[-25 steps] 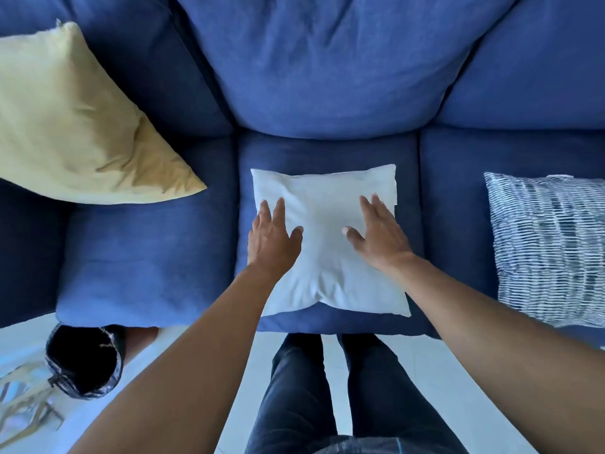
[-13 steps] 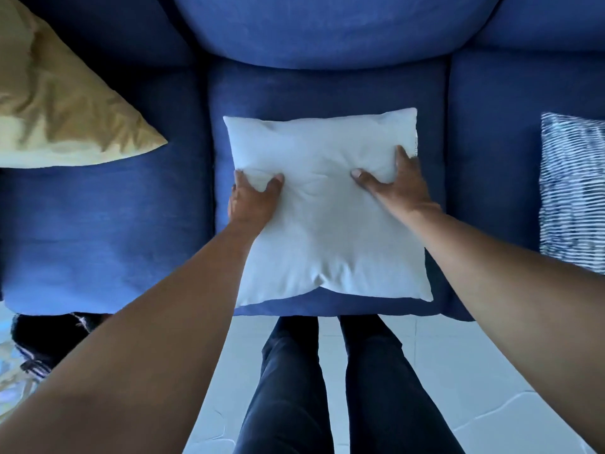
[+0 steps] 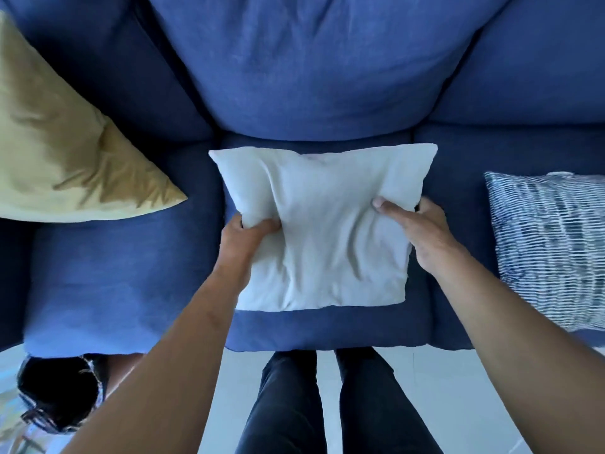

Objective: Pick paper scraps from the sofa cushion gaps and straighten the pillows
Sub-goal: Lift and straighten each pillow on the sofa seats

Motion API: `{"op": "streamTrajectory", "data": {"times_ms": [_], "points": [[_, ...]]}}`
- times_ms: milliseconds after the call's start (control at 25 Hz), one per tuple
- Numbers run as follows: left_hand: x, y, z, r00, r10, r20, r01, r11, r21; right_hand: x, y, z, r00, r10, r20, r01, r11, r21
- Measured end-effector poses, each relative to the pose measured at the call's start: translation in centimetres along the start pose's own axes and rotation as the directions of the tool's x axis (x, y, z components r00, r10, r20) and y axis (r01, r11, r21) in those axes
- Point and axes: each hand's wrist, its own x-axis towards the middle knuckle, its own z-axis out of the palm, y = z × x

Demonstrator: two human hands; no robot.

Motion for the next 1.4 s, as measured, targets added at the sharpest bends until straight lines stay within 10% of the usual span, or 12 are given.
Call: {"op": "streamTrajectory", "data": {"times_ms": [360,960,1200,1400], "points": [[2.8,11.2,0.9,0.949,0.316,-0.007,-0.316,0.948,0.025,2.2,-10.2,1.0,0.952,-0.267,-0.149,0.276,0.96,0.041],[7.8,14.0,1.4,0.993,0.102,-0.065,-0.095,0.99,0.107,7.7,-12.8,1.9,0.981,-0.083,-0.177,0.065,0.992,-0.107],[8.0,20.1,1.2,0.954,0.268,-0.132,-0.279,0.958,-0.067,7.7,-17.3,1.4,0.917,-0.292,-0.273,0.327,0.94,0.093],[8.2,19.9,1.1,0.941,0.175,-0.289,-0.207,0.975,-0.084,9.1,-18.0,0.2,0.902,-0.315,-0.297,0.266,0.944,-0.194]]}}
